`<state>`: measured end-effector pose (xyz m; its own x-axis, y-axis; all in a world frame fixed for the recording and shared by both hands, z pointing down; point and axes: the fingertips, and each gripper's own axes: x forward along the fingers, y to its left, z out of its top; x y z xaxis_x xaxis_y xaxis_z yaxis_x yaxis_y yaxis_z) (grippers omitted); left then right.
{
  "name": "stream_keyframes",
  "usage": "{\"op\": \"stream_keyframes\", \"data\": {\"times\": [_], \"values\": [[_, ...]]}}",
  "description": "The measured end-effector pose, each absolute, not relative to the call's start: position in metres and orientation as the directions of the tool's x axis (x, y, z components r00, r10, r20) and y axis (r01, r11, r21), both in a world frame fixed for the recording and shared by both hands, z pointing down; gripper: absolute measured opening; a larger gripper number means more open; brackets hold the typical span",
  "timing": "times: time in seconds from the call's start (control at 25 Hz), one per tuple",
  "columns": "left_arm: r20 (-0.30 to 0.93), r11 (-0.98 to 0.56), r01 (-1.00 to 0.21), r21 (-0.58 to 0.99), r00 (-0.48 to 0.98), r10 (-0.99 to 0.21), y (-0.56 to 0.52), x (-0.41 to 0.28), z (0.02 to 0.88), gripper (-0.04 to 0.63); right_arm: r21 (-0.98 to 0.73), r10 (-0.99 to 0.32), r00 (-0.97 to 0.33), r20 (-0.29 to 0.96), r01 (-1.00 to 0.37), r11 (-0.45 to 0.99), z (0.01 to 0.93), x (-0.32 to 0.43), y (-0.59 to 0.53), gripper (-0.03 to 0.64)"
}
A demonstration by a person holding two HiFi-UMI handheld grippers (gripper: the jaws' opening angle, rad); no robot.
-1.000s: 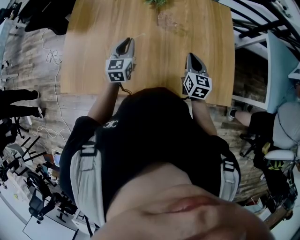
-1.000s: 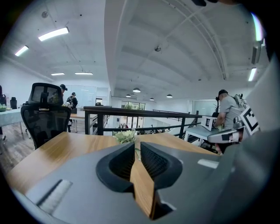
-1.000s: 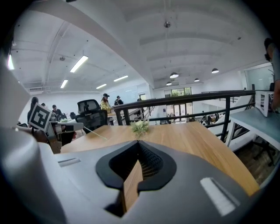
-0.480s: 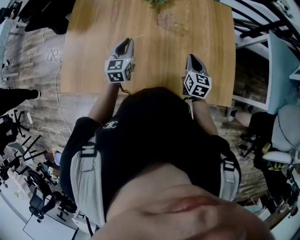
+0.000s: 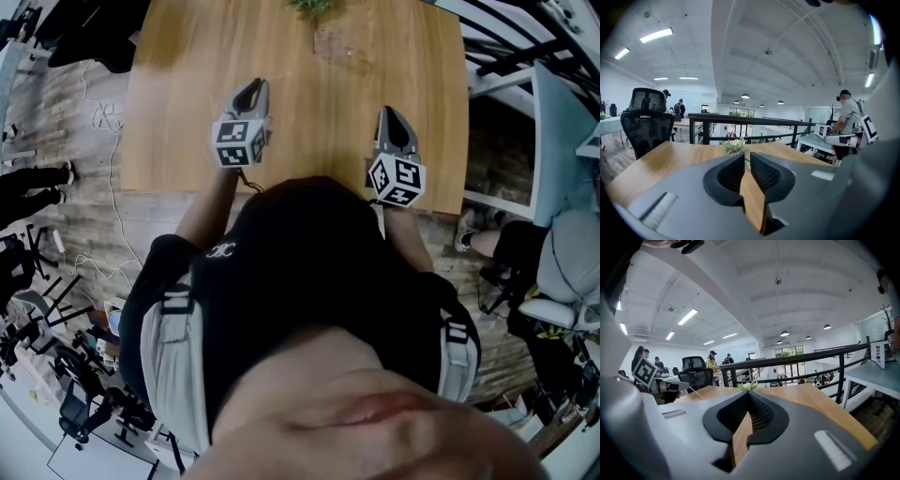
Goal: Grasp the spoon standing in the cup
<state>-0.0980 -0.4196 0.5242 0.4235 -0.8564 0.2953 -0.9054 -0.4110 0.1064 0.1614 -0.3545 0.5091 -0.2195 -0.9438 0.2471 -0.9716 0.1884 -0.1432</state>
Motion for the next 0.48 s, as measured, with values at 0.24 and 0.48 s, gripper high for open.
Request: {"op": "stream_keyframes", "data": {"times": [0.24,0.48], "values": [[0.295,-0.414,-0.904,0.108,0.427,-0.855,-0.4201,-0.0984,0.5231,0.046,-0.147,-0.940,-0.226,0.255,-0.970,0.193,0.5091,0.1581,-0.3544,-0.003],[0.296,-0.406,-0.907,0.112,0.420,-0.858,-0.4204,-0.1012,0.5239,0.044,-0.153,-0.936,-0.239,0.260,-0.967,0.205,0.5103,0.1562,-0.3551,-0.002]]}}
